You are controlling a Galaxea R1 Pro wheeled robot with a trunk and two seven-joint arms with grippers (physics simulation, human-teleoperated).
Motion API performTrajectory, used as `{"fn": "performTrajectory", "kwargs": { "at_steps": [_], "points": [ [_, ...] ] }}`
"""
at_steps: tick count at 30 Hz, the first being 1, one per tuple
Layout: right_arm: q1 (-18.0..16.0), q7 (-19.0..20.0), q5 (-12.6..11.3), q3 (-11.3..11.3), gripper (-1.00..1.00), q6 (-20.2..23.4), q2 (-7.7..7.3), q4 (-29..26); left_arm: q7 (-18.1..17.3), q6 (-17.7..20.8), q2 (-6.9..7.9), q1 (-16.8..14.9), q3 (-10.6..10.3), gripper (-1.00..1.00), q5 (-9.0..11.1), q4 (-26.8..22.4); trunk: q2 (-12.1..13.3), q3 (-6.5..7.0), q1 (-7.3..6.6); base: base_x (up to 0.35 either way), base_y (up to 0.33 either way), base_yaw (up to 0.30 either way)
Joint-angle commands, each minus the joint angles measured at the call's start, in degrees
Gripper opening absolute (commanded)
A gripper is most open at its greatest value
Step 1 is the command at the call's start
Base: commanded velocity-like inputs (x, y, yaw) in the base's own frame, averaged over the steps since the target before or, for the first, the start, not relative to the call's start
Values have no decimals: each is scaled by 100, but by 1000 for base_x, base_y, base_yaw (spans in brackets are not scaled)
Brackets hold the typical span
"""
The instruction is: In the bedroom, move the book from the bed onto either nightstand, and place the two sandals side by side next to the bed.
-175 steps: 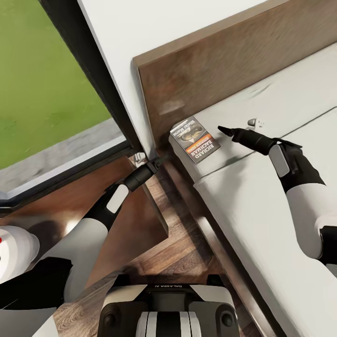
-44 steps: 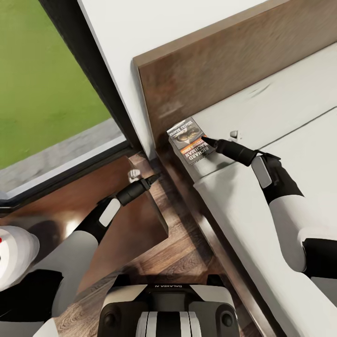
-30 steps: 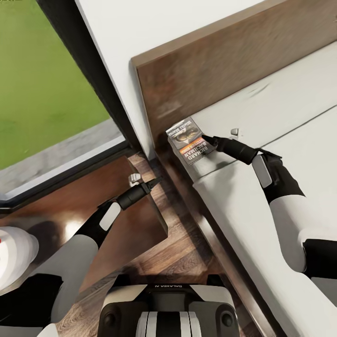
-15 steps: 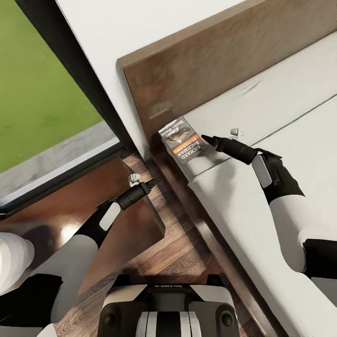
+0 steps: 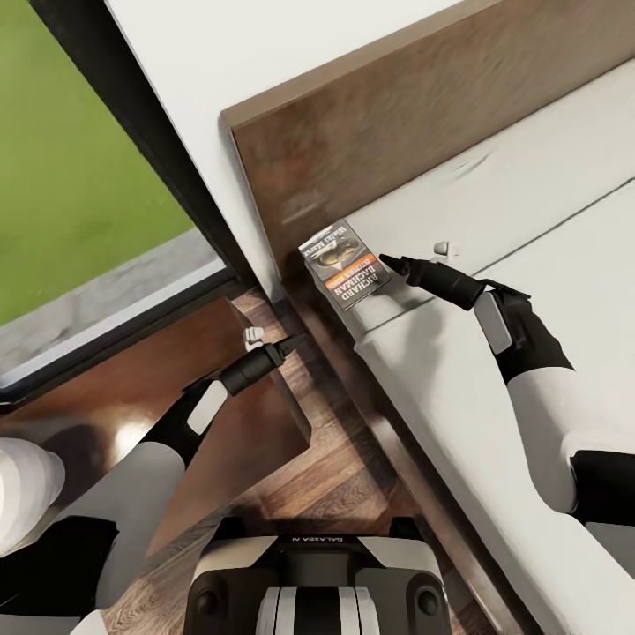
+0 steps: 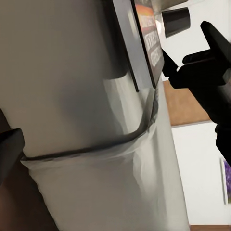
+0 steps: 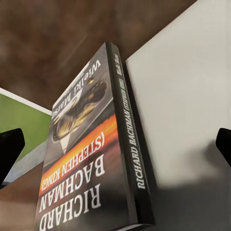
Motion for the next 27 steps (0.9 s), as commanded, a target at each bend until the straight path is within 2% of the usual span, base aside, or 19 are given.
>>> {"fn": "performTrajectory", "kwargs": {
  "at_steps": [1,9,27],
  "points": [
    [-2,8,-45,-5,100,48,-2,0,-20,54,2,-3,-15,100,60,0,-2,-2,0,0,0,0],
    [-2,17,-45,-5,100,49,-4,0,-111,26,9,17,-15,100,57,1,-2,8,0,0,0,0],
    [-2,17,-45,0,100,48,-4,-3,-113,16,20,41,-15,100,53,0,-2,164,0,0,0,0]
  ]
}}
